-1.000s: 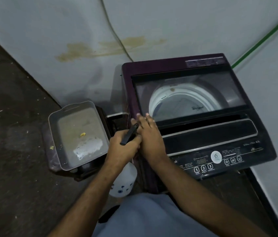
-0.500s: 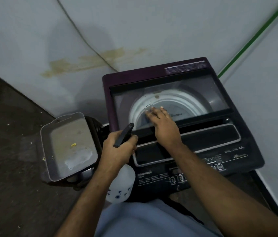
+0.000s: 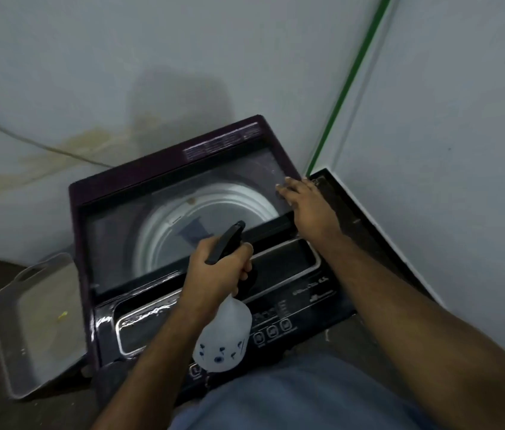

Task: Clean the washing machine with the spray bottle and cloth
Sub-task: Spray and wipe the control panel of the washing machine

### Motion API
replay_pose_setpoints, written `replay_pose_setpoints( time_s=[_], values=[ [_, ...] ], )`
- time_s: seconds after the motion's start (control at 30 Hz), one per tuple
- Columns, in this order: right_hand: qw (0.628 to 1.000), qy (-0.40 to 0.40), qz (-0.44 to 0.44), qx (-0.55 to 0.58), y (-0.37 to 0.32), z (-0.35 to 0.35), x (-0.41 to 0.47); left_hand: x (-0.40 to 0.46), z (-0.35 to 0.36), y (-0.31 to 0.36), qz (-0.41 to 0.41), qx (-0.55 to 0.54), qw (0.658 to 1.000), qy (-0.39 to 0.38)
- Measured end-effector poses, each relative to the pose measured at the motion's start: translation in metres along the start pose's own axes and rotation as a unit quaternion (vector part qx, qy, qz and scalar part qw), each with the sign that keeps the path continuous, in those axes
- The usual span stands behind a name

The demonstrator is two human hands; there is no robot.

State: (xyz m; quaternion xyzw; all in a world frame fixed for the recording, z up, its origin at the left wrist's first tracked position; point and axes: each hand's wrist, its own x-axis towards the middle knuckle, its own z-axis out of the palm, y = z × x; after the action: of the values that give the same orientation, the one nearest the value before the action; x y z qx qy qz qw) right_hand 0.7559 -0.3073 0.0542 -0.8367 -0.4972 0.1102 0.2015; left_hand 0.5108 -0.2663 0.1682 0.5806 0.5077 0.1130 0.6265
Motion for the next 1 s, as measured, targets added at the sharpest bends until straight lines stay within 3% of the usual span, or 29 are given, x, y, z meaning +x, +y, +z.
replay_pose_setpoints(
  time_s=[0.23,0.43,0.83,1.0],
  values=[
    [0.99,0.018,0.017,0.137,0.018,-0.017,-0.085,0.004,0.061,0.011,0.003,0.04,0.998,-0.047],
    [0.99,0.024,0.05,0.129,0.024,-0.013,-0.153,0.004,0.076,0.009,-0.003,0.039,0.998,-0.058],
    [0.997,0.045,-0.045,0.035,0.001,-0.001,-0.02,0.027,0.071,0.039,0.016,0.037,0.999,-0.004],
    [0.996,0.0,-0.056,0.065,-0.004,-0.001,0.044,0.029,0.076,0.06,0.027,0.032,0.999,0.024]
  ],
)
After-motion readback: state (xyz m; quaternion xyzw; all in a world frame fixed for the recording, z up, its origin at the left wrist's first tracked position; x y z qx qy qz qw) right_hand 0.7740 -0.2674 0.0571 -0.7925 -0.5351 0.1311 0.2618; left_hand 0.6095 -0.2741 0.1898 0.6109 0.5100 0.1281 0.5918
